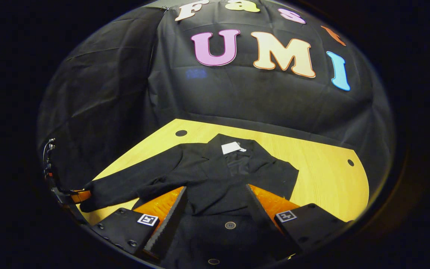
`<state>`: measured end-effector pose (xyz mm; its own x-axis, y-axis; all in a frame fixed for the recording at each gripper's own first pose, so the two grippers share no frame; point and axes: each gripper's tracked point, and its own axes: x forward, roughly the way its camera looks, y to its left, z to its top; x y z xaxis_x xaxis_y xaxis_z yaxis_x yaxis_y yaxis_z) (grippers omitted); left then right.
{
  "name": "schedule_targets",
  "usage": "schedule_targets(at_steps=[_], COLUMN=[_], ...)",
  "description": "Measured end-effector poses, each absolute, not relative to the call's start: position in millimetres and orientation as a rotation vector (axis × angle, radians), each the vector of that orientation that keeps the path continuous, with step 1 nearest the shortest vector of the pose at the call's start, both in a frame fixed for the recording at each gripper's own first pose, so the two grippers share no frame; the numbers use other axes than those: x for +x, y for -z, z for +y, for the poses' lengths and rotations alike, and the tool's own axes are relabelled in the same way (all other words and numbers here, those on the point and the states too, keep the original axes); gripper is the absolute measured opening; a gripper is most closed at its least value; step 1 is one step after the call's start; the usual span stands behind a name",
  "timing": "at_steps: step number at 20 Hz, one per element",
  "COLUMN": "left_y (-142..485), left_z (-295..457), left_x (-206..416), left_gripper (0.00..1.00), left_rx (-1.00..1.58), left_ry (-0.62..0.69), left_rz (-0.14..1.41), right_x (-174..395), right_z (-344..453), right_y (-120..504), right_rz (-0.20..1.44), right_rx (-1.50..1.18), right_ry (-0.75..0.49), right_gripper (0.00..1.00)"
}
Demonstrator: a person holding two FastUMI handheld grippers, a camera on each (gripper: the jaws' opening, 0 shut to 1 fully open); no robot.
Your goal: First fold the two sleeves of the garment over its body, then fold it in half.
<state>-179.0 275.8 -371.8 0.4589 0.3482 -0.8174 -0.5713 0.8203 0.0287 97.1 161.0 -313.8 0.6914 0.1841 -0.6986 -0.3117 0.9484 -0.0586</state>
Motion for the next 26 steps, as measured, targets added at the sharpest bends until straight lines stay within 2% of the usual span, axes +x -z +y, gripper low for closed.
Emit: schedule_targets(at_steps=[1,5,9,19,26], left_y=[371.3,343.0,302.2,258.8,246.3], left_z=[273.9,281.2,270.6,181.6,89.3], left_x=[-179.9,-167.2,-122.5,-27.6,26.7], left_gripper=[0.00,0.00,0.00,0.00,0.00], left_rx=[-0.294,-0.294,-0.170,-0.073,-0.036], left_ry=[-0.574,-0.563,-0.482,-0.239,-0.050], left_rz=[0.950,0.899,0.815,0.715,0.675], right_x=[96.2,93.8,87.8,66.0,43.3], right_z=[157.2,139.6,125.5,78.2,30.7], right_y=[311.9,293.6,279.2,250.5,235.7], right_rz=[0.754,0.693,0.644,0.572,0.544], right_rx=[-0.173,-0.149,-0.125,-0.077,-0.045], right_ry=[-0.277,-0.258,-0.258,-0.224,-0.155], right_gripper=[1.00,0.98,0.98,0.99,0.98])
